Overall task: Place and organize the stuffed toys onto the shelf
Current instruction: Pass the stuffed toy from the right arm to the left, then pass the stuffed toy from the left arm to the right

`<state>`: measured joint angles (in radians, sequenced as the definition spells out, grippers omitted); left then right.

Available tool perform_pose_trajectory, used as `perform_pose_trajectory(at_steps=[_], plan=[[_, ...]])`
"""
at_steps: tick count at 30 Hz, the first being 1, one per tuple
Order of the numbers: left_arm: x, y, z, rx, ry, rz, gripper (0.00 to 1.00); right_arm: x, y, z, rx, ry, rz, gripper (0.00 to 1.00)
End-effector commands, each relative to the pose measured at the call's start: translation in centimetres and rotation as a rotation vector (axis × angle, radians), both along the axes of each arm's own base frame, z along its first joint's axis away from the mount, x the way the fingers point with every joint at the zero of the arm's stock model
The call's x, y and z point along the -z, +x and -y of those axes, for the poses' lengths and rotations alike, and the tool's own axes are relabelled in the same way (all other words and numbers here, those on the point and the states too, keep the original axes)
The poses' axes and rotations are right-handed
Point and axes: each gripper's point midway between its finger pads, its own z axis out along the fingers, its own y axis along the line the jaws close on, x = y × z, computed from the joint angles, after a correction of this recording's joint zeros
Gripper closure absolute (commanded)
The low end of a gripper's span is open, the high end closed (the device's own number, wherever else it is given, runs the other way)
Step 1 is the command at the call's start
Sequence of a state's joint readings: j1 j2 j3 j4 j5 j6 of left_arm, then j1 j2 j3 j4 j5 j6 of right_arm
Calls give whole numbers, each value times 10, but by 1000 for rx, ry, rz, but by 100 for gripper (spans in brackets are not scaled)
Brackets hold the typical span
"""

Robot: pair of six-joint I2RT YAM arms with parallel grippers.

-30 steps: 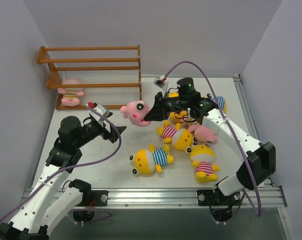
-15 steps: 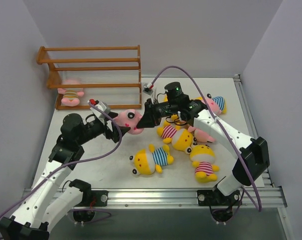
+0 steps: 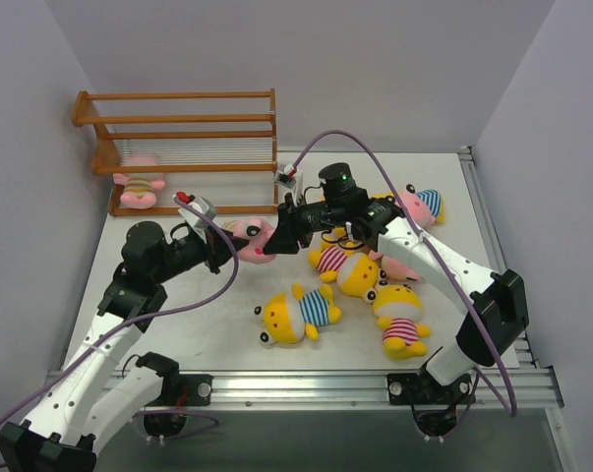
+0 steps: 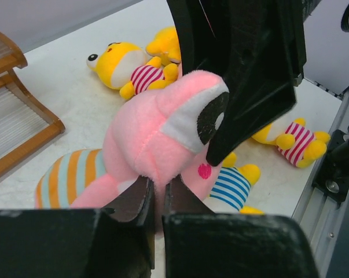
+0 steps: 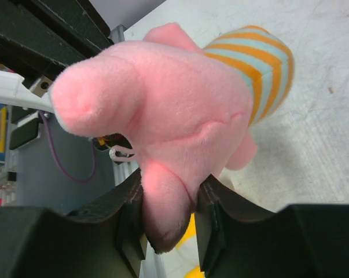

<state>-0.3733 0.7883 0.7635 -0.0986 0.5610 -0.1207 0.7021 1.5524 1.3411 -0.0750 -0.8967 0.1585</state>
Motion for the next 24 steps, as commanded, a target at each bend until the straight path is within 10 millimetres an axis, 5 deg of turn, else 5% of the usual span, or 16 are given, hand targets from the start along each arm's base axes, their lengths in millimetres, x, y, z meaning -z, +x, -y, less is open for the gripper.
perform_pose_trajectory(at_steps=[1,9,16,24], plan=[[-22,6,-2,-46,-55,37,98,-25,5,-2,30,55,92,66],[-29,26,-14,-257,-300,-156,98,-48,17,24,227,117,254,29],[-39,35,-13,-332,-464,-346,98,-55,14,33,297,198,338,12],[-51,31,-3,-286,-535,-432,98,-40,16,14,259,221,342,11]])
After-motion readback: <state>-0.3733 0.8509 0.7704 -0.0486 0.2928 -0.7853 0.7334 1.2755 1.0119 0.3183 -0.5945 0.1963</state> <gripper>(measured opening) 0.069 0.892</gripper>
